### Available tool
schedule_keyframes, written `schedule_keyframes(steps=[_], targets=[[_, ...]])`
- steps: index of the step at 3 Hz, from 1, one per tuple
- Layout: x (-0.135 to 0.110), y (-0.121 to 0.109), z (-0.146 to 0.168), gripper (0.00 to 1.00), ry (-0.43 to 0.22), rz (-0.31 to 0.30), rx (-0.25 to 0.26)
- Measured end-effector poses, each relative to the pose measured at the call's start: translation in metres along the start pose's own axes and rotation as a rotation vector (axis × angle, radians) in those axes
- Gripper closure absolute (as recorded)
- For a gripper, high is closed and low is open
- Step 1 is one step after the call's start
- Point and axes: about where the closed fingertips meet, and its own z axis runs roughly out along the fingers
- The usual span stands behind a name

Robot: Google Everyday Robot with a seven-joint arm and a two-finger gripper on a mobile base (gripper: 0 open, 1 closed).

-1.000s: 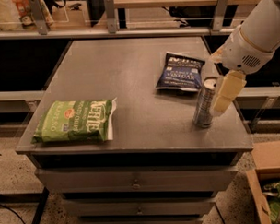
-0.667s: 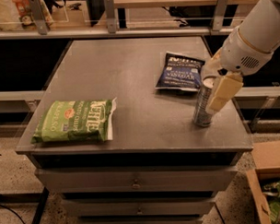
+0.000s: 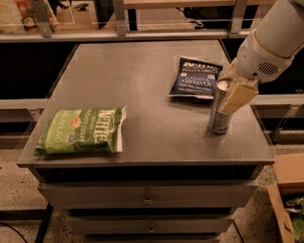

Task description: Move redbull can near green jalapeno chip bag

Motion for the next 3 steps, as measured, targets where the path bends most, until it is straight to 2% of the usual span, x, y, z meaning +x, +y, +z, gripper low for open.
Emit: schedule_keyframes(steps=[1,2,3], targets=[[-0.001,0.0,0.0,0.9,-0.001,-0.002,0.002],[-0.009,0.002,0.004,1.0,-0.042,-0.028,-0.017],[-0.053,0.007,0.008,1.0,-0.109,-0.131,-0.07]])
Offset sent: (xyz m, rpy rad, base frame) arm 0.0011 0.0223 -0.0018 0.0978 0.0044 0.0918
